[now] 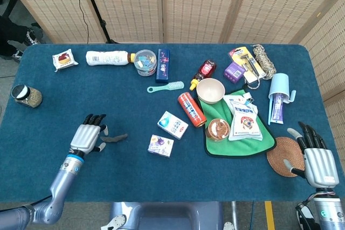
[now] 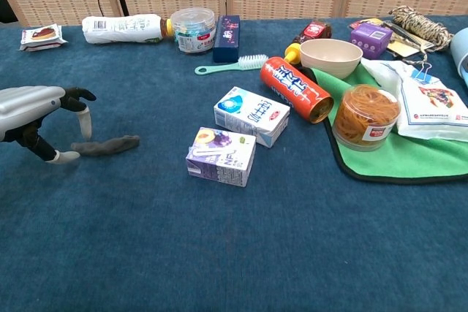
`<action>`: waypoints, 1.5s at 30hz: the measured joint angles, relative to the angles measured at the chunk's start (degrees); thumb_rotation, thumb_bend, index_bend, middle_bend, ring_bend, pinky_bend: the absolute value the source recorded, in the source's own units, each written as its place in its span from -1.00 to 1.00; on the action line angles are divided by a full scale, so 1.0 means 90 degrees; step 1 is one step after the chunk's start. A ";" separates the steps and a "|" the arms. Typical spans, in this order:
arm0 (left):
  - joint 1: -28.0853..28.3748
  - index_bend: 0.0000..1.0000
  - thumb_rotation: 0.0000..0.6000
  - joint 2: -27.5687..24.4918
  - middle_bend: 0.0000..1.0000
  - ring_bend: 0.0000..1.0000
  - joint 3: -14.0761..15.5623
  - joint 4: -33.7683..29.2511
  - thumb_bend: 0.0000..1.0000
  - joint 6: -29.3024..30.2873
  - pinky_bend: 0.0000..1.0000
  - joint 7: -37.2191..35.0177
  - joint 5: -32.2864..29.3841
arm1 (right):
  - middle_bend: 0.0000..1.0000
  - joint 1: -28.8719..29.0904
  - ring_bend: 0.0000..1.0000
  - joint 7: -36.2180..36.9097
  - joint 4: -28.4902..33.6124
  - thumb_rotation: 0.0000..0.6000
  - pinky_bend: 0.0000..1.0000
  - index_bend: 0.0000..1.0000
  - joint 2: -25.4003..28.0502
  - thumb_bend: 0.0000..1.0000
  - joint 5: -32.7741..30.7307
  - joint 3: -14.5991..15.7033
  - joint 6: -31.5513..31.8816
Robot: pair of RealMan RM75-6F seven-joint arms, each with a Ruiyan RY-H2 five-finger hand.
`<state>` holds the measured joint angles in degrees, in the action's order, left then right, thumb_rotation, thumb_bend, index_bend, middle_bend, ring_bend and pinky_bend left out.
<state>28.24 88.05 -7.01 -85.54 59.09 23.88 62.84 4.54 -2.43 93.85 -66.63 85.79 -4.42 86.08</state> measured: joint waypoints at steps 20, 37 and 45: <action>0.0123 0.00 0.97 0.0410 -0.80 -0.84 0.0024 0.0293 -0.47 0.0048 -0.90 0.0068 -0.0221 | -0.89 -0.0125 -0.90 0.0075 0.0061 1.00 -0.63 -0.65 0.0098 -0.56 -0.0014 0.0027 0.0113; 0.0165 0.04 0.96 0.0442 -0.78 -0.84 0.0043 0.0315 -0.32 0.0077 -0.90 0.0039 -0.0307 | -0.89 -0.0106 -0.90 0.0081 0.0059 1.00 -0.60 -0.65 0.0093 -0.56 -0.0063 0.0007 0.0028; 0.0196 0.05 0.93 0.0418 -0.77 -0.84 0.0042 0.0252 -0.17 0.0076 -0.90 0.0050 -0.0347 | -0.89 -0.0107 -0.90 0.0089 0.0052 1.00 -0.58 -0.65 0.0095 -0.56 -0.0077 0.0003 0.0012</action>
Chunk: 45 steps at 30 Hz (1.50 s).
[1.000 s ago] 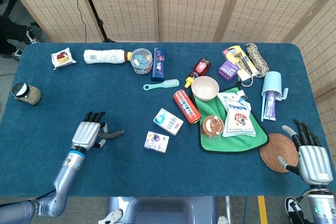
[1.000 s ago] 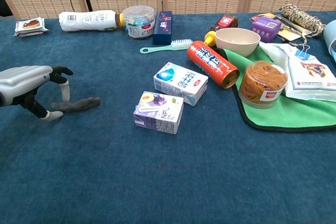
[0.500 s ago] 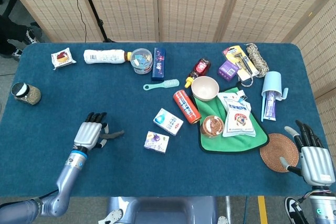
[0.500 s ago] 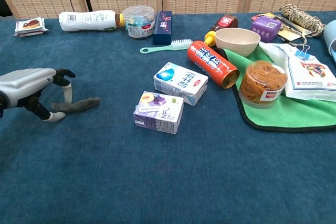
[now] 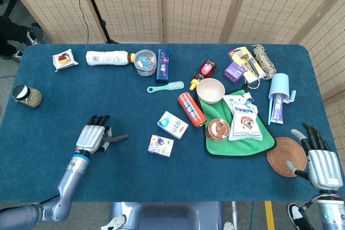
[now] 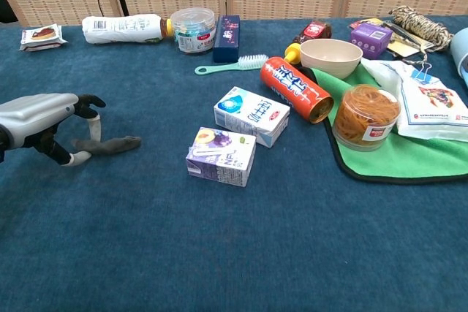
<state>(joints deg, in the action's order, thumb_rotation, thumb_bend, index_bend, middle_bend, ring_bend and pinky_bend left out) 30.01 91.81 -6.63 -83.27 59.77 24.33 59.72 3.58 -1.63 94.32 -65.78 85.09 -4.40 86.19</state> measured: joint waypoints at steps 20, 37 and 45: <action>0.0060 0.20 1.00 -0.0048 -0.73 -0.83 -0.0017 -0.0088 0.01 0.0092 -0.90 0.0020 0.0038 | -0.89 0.0010 -0.89 -0.0013 0.0023 1.00 -0.56 -0.65 -0.0005 -0.56 -0.0006 -0.0006 -0.0031; 0.0073 0.25 1.00 -0.0877 -0.72 -0.83 -0.0187 -0.0940 0.01 0.0021 -0.90 -0.0533 0.0265 | -0.85 0.0089 -0.83 0.0131 0.0062 1.00 -0.50 -0.60 0.0021 -0.56 0.0119 -0.0034 -0.0059; 0.0259 0.25 1.00 -0.1995 -0.72 -0.83 -0.0465 -0.1828 0.01 -0.0206 -0.90 -0.0844 0.0548 | -0.79 0.0376 -0.79 0.0798 0.0200 1.00 -0.47 -0.50 0.0117 -0.56 0.0306 -0.0113 -0.0323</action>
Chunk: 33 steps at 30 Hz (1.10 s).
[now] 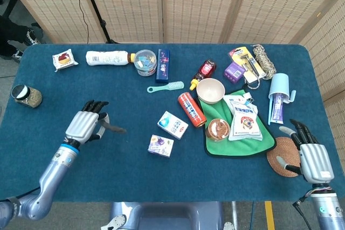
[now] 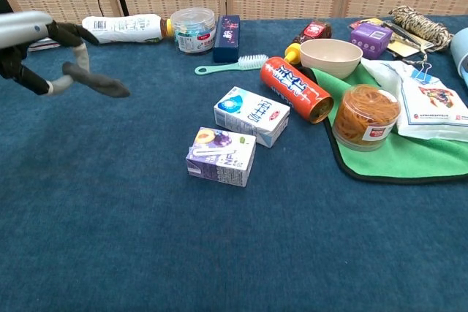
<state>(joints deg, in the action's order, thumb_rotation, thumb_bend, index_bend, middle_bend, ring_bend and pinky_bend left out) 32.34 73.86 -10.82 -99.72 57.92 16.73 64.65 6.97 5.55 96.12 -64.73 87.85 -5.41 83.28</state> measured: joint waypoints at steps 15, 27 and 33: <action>0.0748 0.25 1.00 -0.1447 -0.72 -0.84 -0.0517 -0.1148 0.01 -0.0825 -0.90 -0.0473 0.0062 | -0.72 0.0929 -0.68 0.1191 0.0324 1.00 -0.41 -0.41 -0.0009 -0.56 0.0421 -0.0259 -0.0694; 0.1438 0.25 1.00 -0.1299 -0.72 -0.85 -0.0567 -0.1092 0.01 -0.1269 -0.90 -0.0271 -0.0231 | -0.64 0.1539 -0.66 0.1890 0.0563 1.00 -0.40 -0.30 -0.0159 -0.56 0.0061 -0.0419 -0.1528; 0.1816 0.25 1.00 -0.1066 -0.72 -0.86 -0.0585 -0.1030 0.01 -0.1371 -0.90 -0.0071 -0.0676 | -0.60 0.1797 -0.66 0.2010 0.0588 1.00 -0.40 -0.20 -0.0388 -0.56 -0.0567 -0.0596 -0.1898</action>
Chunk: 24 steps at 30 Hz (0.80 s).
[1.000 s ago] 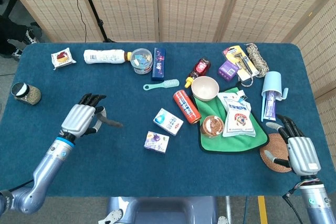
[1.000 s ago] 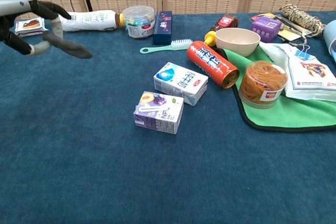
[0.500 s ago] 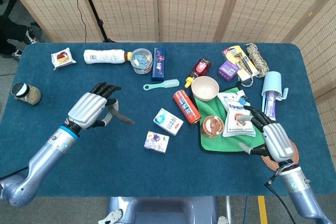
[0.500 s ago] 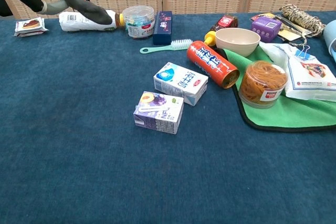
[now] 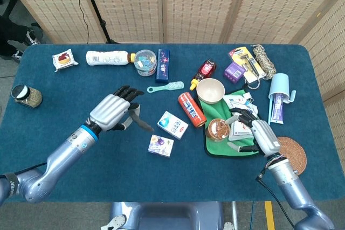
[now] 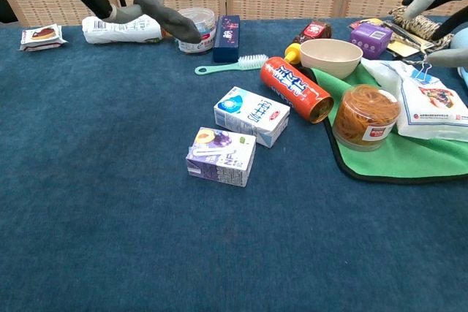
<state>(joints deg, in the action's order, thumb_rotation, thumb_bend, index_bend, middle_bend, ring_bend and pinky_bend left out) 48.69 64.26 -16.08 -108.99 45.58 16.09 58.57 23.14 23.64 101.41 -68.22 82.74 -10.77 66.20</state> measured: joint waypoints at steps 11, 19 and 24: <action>0.0864 0.25 1.00 0.0576 -0.72 -0.86 0.0027 -0.0037 0.01 0.0490 -0.90 0.1086 -0.1408 | -0.59 0.0338 -0.67 -0.0462 0.0040 1.00 -0.57 -0.05 -0.0695 -0.56 -0.1023 -0.0359 -0.0224; 0.1434 0.25 1.00 0.1186 -0.72 -0.86 0.0013 -0.0080 0.01 0.1232 -0.90 0.1821 -0.2288 | -0.59 0.0357 -0.69 -0.0407 0.0051 1.00 -0.68 -0.02 -0.1032 -0.56 -0.1266 -0.0467 -0.0116; 0.1696 0.25 1.00 0.1511 -0.72 -0.86 -0.0060 -0.0044 0.01 0.1554 -0.90 0.2062 -0.2594 | -0.59 0.0344 -0.70 -0.0325 0.0023 1.00 -0.81 0.00 -0.1172 -0.56 -0.1380 -0.0508 -0.0081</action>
<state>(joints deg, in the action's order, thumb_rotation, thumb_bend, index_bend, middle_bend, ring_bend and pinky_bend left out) 63.95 77.86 -16.62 -109.39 59.57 34.65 35.23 26.24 20.72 101.62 -78.77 70.32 -15.34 65.48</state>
